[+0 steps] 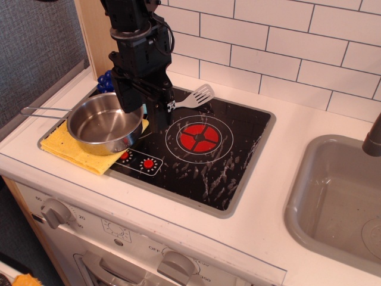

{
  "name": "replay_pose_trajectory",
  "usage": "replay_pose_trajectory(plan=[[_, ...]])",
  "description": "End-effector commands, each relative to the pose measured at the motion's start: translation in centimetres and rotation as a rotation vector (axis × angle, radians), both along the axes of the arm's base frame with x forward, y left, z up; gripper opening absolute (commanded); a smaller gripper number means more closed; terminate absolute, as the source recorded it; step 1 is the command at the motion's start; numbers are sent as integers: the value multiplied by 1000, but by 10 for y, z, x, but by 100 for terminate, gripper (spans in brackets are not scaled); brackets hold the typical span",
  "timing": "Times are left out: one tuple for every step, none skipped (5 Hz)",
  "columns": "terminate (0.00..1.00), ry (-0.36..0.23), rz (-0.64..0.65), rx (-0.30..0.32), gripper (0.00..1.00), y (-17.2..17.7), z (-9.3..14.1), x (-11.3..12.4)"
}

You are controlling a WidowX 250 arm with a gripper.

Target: Place the blue spatula on the front right corner of the stove

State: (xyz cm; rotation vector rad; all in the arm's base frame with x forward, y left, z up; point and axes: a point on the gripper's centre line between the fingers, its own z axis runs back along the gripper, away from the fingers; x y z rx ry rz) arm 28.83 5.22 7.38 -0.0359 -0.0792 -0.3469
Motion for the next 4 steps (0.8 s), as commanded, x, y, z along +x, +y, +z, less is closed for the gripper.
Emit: replay_pose_trajectory(plan=[[0, 0, 0, 0, 100, 0, 0, 0], [0, 9, -2, -33, 100, 9, 2, 19], [0, -15, 5, -27, 100, 26, 7, 49], [0, -50, -45, -8, 100, 35, 14, 82]])
